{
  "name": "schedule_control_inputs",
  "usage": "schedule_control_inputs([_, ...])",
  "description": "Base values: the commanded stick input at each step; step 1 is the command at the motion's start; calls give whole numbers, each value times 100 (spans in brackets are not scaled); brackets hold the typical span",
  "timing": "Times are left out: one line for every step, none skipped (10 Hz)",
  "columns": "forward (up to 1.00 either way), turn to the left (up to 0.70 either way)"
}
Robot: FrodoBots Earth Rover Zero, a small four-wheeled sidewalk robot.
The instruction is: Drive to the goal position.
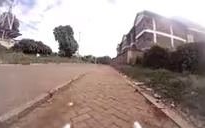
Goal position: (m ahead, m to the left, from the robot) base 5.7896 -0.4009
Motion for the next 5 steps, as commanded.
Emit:
schedule_control_inputs([50,0])
schedule_control_inputs([50,0])
schedule_control_inputs([50,0])
schedule_control_inputs([50,0])
schedule_control_inputs([50,0])
